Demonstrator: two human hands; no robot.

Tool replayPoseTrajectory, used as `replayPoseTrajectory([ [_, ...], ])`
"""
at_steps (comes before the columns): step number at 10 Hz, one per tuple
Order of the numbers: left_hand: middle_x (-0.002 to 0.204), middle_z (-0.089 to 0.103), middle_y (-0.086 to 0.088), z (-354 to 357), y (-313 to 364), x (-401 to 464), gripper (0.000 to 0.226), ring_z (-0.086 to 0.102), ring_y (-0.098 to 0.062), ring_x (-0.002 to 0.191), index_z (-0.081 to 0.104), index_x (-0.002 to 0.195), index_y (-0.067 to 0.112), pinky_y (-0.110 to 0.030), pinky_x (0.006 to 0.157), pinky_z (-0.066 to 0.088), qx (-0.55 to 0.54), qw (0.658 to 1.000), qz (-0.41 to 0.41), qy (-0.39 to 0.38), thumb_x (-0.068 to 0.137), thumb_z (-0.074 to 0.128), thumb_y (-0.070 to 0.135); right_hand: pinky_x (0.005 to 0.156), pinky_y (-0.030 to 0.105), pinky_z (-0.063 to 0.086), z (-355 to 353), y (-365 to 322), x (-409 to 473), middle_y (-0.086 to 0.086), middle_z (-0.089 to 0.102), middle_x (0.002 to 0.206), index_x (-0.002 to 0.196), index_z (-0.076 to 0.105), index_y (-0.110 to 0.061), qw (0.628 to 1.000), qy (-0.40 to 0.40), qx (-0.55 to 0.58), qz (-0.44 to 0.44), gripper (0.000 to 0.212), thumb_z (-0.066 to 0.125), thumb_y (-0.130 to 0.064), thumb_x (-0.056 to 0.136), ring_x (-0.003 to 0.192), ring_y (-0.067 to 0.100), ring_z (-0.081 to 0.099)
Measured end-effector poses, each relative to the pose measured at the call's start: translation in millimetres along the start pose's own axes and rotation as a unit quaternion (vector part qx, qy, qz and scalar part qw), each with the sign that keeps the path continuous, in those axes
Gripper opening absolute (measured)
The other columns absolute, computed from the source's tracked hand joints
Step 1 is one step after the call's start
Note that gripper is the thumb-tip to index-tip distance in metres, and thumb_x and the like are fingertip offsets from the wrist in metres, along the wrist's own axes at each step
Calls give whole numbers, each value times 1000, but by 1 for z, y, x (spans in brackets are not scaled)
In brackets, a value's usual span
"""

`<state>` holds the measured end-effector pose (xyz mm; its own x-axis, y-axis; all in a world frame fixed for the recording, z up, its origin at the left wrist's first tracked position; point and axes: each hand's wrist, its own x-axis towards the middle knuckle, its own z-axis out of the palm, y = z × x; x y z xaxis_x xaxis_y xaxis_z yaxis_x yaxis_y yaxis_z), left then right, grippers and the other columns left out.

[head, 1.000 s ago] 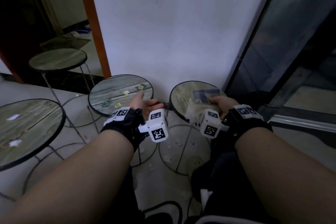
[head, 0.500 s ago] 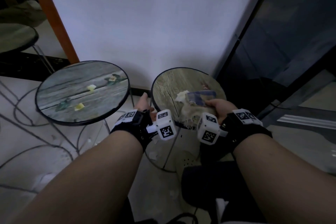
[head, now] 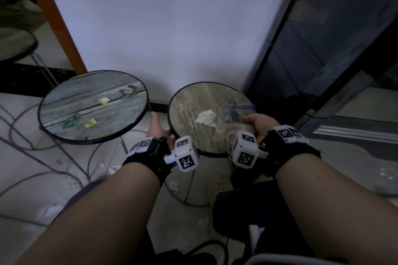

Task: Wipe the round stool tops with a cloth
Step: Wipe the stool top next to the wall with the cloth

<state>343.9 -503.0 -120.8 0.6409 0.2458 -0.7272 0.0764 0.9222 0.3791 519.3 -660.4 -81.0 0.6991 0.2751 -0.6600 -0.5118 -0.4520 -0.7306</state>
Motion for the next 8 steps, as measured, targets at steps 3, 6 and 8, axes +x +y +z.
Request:
replayPoseTrajectory([
  [3,154,20,-22,7,-10,-35,96,41,-41,129,13,150,5,-50,59,40,0,999,41,31,85,23,75,85,39,50,-6,4,-22,8,57,75,70,56,-11,997,25,-21,-63,17,55,-20,85,70,24,55],
  [6,150,31,-21,2,15,-26,80,39,-34,133,26,147,7,-45,69,41,-8,994,96,55,92,26,66,92,51,51,-14,-1,-11,7,66,102,110,62,-14,982,42,-126,-136,54,74,-26,59,95,29,64],
  [8,147,35,-19,-2,28,-9,77,38,-31,134,27,146,6,-41,86,40,14,993,111,22,94,23,63,66,24,44,9,-21,-31,3,60,100,114,59,-20,955,52,-227,-184,35,64,-10,82,87,18,56],
])
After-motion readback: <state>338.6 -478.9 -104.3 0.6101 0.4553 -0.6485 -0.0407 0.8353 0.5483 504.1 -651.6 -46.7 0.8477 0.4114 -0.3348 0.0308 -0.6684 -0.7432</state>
